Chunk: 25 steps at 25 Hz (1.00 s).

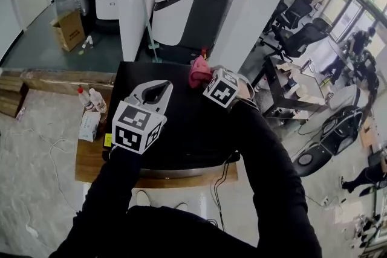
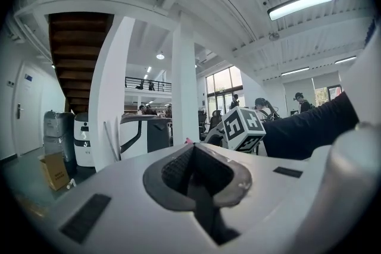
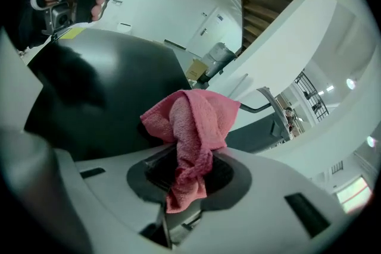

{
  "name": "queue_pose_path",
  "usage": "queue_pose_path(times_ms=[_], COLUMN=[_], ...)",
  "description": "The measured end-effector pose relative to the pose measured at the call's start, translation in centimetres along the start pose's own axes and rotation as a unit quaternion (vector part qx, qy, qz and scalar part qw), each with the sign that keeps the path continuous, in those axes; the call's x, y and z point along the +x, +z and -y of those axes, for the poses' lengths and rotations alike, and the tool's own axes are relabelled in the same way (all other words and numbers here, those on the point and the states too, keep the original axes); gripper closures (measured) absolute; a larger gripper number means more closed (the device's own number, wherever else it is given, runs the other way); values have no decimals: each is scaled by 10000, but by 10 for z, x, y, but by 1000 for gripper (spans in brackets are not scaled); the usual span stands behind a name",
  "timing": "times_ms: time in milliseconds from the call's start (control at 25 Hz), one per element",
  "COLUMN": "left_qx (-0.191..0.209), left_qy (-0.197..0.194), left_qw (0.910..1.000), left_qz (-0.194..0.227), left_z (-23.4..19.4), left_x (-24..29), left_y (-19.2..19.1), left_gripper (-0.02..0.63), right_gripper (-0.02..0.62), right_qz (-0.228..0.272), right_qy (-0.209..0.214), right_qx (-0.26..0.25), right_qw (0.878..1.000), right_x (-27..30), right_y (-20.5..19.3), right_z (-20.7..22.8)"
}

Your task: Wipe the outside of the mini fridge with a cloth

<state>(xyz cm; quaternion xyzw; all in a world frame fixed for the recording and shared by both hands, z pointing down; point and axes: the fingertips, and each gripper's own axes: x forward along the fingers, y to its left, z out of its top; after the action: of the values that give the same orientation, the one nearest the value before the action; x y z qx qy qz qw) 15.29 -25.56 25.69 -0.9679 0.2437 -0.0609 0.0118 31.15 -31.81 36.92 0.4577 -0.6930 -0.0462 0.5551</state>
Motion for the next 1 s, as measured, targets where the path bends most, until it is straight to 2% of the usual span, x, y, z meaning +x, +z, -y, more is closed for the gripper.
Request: queue_pose_path(times_ms=[240,400,480,600,760,1000], left_qx=[19,49,61,93,138,127], left_qy=[55,134,195,327,597,1057], left_qw=[10000,9999,9998,9994,9981,9942], left_qz=[-2,25,37,57,103,167], left_z=[23,35,41,46,48,31], left_x=[1,-5,-11,-22,-46,-95], left_y=[2,7,8,10,15,19], left_gripper=[600,600,600,600,600,600], right_gripper=[499,497,497,497,497,496], right_qz=[-223,-366,-268,188,733,1153], right_qy=[-152,-299,-357,-439,-586,-388], right_qx=[170,221,225,170,-203,-748], right_qw=[9995,9986,9987,9987,9954,9897], right_x=[-18,-28,-38,-72,-131,-183], right_y=[-49,-70,-70,-48,-10,51], right_z=[11,16,14,3,-23,-85])
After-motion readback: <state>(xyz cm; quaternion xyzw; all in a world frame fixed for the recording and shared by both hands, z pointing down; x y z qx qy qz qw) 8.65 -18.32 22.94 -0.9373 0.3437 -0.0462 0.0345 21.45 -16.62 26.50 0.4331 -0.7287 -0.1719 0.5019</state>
